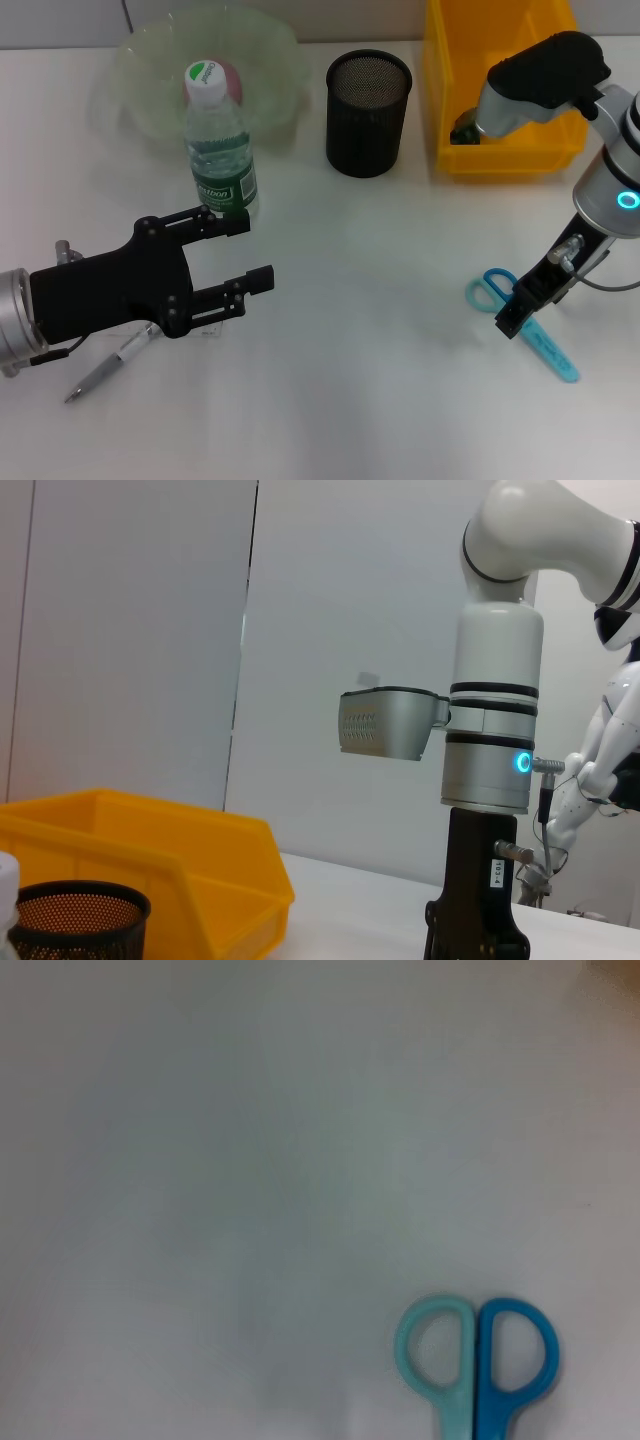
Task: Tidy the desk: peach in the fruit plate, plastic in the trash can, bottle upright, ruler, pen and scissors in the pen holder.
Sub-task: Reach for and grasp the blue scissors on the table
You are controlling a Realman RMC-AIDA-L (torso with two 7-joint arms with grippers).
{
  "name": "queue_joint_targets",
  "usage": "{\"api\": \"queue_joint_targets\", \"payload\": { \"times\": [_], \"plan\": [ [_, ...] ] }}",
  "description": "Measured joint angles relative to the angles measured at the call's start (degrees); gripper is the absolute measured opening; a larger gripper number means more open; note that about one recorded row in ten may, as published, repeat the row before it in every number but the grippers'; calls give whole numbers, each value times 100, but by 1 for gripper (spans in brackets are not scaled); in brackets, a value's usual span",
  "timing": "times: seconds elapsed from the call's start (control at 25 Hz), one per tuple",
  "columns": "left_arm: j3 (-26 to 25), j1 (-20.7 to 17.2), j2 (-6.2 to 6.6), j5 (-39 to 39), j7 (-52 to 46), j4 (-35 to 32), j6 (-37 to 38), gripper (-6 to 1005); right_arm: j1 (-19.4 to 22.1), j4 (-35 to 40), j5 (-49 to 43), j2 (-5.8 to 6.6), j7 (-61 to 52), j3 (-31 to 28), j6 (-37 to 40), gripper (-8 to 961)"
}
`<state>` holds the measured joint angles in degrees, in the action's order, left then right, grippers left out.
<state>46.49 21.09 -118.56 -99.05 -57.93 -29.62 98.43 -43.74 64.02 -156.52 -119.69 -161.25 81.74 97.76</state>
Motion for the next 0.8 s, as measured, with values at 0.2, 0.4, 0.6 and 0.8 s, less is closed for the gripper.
{"api": "queue_joint_targets", "payload": {
  "times": [0.2,0.4,0.6,0.8],
  "plan": [
    [0,1,-1,0,1,0,0,684,8,-42,0,-2,-13,28,-63,745],
    [7,1,-6,0,2,0,-4,684,8,-103,-2,-1,-35,72,-101,745],
    [0,1,-8,0,6,0,-9,684,6,-132,-1,-2,-37,75,-118,744],
    [7,1,-9,0,9,0,-9,684,5,-132,-1,-1,-38,73,-135,744]
  ]
}}
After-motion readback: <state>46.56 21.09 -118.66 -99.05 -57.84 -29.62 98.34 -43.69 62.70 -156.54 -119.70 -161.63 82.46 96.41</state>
